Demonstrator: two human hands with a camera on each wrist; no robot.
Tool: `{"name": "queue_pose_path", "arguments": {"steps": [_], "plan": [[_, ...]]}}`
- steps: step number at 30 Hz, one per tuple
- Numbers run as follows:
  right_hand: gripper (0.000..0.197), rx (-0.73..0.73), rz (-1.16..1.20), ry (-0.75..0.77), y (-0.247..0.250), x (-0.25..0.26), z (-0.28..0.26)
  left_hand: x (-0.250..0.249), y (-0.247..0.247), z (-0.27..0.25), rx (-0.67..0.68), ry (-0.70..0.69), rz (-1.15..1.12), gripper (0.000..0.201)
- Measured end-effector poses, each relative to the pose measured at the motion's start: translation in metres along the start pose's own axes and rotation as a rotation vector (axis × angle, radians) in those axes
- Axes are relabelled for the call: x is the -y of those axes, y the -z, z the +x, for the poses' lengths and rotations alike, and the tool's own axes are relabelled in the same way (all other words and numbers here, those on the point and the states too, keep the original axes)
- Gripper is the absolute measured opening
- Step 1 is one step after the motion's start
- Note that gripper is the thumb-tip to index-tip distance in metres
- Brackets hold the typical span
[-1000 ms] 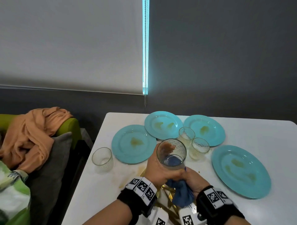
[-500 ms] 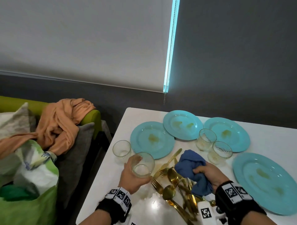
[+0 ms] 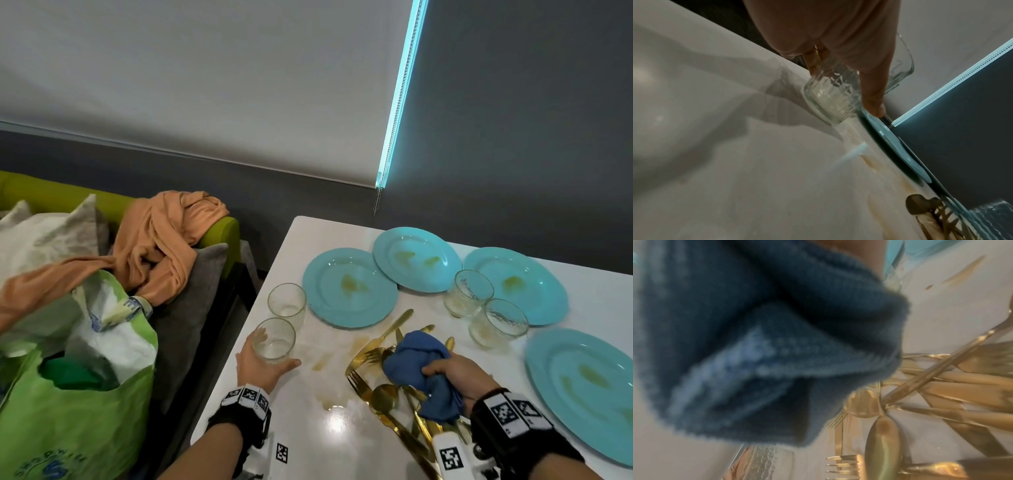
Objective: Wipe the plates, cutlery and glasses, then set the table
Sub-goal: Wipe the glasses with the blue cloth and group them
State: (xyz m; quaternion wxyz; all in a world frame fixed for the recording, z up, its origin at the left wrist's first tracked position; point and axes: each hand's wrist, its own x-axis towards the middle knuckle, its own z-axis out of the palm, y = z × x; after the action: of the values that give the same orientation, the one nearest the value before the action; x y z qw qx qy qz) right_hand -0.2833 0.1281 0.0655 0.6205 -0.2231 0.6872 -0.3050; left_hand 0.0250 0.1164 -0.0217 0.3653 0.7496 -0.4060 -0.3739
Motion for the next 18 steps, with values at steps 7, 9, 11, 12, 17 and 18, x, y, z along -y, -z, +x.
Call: {"name": "queue_pose_path", "arguments": {"steps": [7, 9, 11, 12, 17, 18], "plan": [[0.013, -0.023, 0.093, -0.026, 0.012, -0.003, -0.006, -0.016, 0.007, -0.013, -0.069, 0.035, 0.121, 0.142], [0.007, -0.045, 0.098, -0.026, 0.02, -0.002, -0.01, -0.029, 0.006, -0.028, -0.152, -0.053, 0.1, 0.136], [0.003, -0.088, 0.1, -0.025, 0.032, -0.001, -0.014, -0.044, -0.005, -0.041, -0.198, -0.227, 0.101, 0.121], [0.004, -0.107, 0.112, -0.026, 0.039, 0.0, -0.016, -0.052, -0.014, -0.047, -0.192, -0.339, 0.11, 0.111], [0.005, -0.16, 0.227, -0.028, 0.089, -0.001, -0.017, -0.105, -0.109, -0.073, 0.253, -0.626, 0.123, 0.062], [0.007, -0.166, 0.254, -0.035, 0.101, -0.001, -0.017, -0.113, -0.134, -0.077, 0.357, -0.627, 0.153, 0.06]]}}
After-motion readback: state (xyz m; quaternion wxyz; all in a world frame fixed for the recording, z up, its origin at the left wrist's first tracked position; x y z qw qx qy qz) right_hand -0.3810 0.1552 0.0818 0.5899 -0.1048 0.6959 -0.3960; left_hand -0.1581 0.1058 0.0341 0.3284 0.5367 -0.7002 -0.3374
